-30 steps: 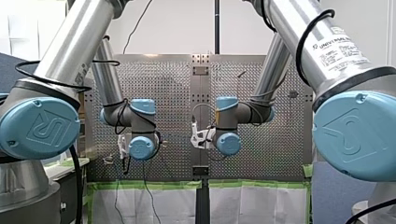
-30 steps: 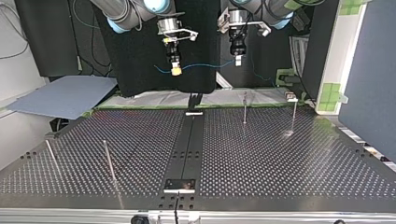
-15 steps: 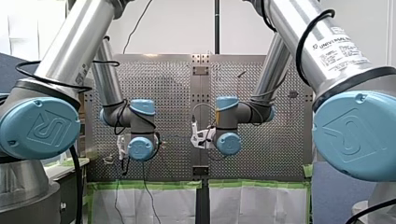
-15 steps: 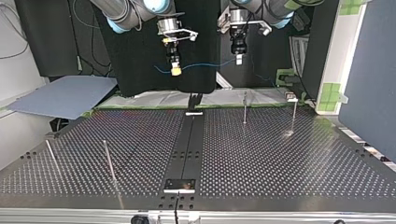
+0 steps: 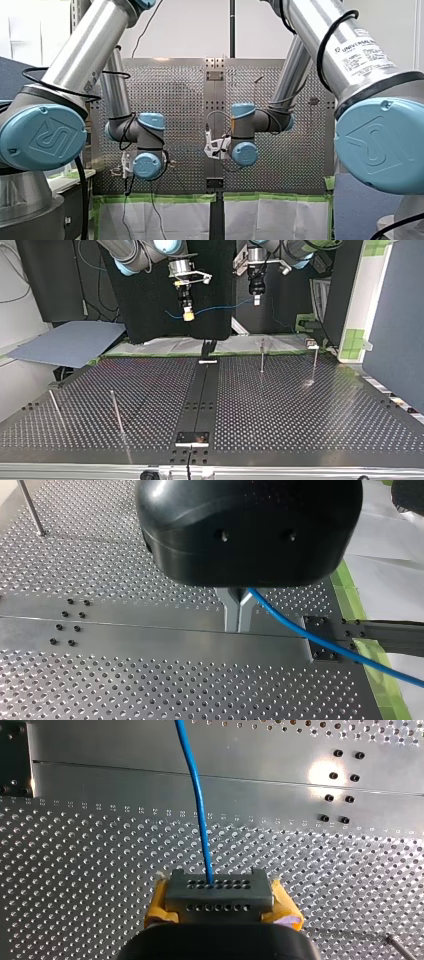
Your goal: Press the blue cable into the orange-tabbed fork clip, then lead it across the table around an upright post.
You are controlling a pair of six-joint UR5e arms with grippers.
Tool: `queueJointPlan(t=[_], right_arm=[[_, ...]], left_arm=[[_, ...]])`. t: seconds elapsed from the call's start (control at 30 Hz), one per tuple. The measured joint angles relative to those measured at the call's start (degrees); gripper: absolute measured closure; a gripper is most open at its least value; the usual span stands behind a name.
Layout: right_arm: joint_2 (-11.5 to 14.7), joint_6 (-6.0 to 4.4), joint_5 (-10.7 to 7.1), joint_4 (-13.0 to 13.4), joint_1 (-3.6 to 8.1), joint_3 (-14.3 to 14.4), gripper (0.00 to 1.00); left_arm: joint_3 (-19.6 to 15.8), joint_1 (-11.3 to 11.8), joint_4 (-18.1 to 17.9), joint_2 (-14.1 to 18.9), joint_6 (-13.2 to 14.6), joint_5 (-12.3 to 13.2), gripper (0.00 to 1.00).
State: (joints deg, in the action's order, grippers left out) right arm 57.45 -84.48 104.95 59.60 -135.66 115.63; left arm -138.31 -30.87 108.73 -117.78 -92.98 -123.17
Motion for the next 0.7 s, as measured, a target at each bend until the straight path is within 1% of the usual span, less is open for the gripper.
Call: queueJointPlan(t=[0.13,0.2,0.27,0.33,0.5,0.6,0.7], right_arm=[[-0.02,0.02,0.02,-0.02,-0.02,-0.02,1.00],[-0.33,0.34,0.36,-0.12,-0.34,-0.35,1.00],[-0.93,0.63,0.94,-0.19,-0.94,-0.74,1.00],[-1.90,0.83,1.60,-0.23,-1.90,-1.02,1.00],[-4.66,0.95,2.13,-0.26,-4.33,-1.21,1.00],[-6.52,0.96,2.18,-0.26,-4.89,-1.21,1.00],[-8.39,0.97,2.19,-0.26,-5.04,-1.23,1.00]], left_arm=[[-0.01,0.00,0.00,-0.01,0.00,0.00,1.00],[-0.01,0.00,0.00,-0.02,0.00,0.00,1.00],[-0.01,0.00,0.00,-0.02,0.00,0.00,1.00],[-0.01,0.00,0.00,-0.02,0.00,0.00,1.00],[-0.01,0.00,0.00,-0.02,0.00,0.00,1.00],[-0.01,0.00,0.00,-0.02,0.00,0.00,1.00],[-0.01,0.00,0.00,-0.02,0.00,0.00,1.00]])
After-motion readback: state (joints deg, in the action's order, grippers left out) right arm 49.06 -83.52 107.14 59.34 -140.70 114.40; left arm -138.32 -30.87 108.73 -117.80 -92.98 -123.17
